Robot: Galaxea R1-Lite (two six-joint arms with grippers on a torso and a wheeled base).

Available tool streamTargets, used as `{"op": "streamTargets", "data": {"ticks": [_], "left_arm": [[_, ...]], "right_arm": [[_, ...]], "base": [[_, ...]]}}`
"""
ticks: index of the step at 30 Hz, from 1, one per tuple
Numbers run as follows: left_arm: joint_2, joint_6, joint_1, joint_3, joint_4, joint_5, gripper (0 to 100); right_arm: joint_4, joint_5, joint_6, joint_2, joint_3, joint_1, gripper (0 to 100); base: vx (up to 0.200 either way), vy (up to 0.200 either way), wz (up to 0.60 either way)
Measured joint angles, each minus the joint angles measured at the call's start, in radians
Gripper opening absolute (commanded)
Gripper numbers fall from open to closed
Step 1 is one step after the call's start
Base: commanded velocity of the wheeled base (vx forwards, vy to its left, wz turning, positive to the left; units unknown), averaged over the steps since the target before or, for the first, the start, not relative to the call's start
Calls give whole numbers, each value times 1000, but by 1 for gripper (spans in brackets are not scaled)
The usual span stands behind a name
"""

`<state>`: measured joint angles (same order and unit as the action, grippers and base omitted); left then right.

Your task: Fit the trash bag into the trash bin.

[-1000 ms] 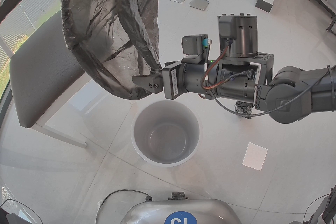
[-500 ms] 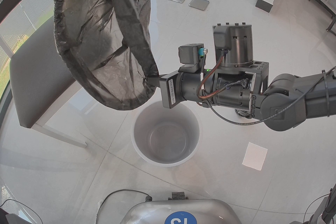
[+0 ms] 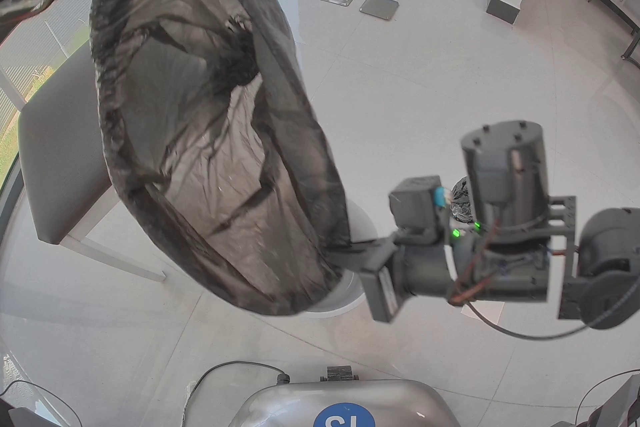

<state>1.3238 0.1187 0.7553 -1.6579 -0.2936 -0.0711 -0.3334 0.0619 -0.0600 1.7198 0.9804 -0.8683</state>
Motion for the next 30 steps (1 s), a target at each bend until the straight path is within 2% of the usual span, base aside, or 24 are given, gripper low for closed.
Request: {"op": "streamTargets", "data": {"ticks": [10,14,19,25,30], "left_arm": [[-11,65,13,114,-227,-3,0],[9,76,20,185,-262,0,0],[57,80,20,245,-257,0,0],[108,82,2,273,-249,-2,0],[126,83,-16,293,-251,-5,0]], "right_arm": [[13,-15,-2,-327,-427,-39,0],[13,21,-4,-408,-529,-35,0],[6,148,-4,-422,-541,11,0],[-7,164,-5,-351,-494,44,0],[-74,168,-7,-262,-467,50,0]], "base": [[0,0,0],[0,0,0],[0,0,0],[0,0,0],[0,0,0]]}}
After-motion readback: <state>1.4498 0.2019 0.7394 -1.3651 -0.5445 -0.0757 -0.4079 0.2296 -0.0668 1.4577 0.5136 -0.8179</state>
